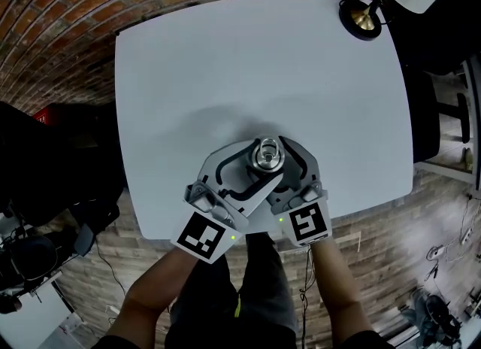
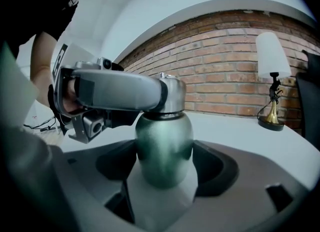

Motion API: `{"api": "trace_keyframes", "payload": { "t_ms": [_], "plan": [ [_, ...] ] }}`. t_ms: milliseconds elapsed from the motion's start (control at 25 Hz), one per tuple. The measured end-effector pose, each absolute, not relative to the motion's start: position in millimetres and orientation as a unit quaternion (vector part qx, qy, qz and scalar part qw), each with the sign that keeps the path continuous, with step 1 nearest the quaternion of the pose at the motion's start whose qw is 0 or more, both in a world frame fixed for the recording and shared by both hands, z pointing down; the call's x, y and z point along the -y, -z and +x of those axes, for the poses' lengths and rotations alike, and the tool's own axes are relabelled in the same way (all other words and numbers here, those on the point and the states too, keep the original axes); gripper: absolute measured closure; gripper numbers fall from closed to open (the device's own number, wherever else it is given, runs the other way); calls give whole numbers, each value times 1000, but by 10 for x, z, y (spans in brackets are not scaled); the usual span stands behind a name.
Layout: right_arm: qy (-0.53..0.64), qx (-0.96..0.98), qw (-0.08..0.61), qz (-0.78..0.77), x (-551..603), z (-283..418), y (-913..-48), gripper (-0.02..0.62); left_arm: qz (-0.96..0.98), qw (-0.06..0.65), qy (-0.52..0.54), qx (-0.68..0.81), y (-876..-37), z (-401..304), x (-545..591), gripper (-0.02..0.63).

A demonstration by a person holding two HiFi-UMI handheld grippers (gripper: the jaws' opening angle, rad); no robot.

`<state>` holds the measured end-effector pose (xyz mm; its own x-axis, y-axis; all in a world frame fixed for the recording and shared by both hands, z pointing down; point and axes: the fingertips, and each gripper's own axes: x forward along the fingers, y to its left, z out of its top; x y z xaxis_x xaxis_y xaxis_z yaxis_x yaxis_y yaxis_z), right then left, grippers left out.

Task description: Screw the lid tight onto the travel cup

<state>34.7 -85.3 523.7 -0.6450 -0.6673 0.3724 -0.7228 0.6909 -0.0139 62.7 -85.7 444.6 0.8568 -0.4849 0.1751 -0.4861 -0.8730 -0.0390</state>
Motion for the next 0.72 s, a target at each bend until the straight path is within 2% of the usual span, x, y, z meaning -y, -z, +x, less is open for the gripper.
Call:
{"api": "trace_keyframes", "payload": {
  "t_ms": [360, 600, 720],
  "plan": [
    [-84, 907, 170, 377, 855, 373, -5249, 264, 995, -1, -79, 62, -4433, 681, 806, 368],
    [-82, 908, 172, 374, 854, 354, -5238, 264, 996, -29, -85, -21, -4442, 628, 766, 367],
    [-84, 908, 167, 374, 852, 351, -5230, 264, 996, -18, -75, -48, -4422, 639, 775, 360]
  ]
}}
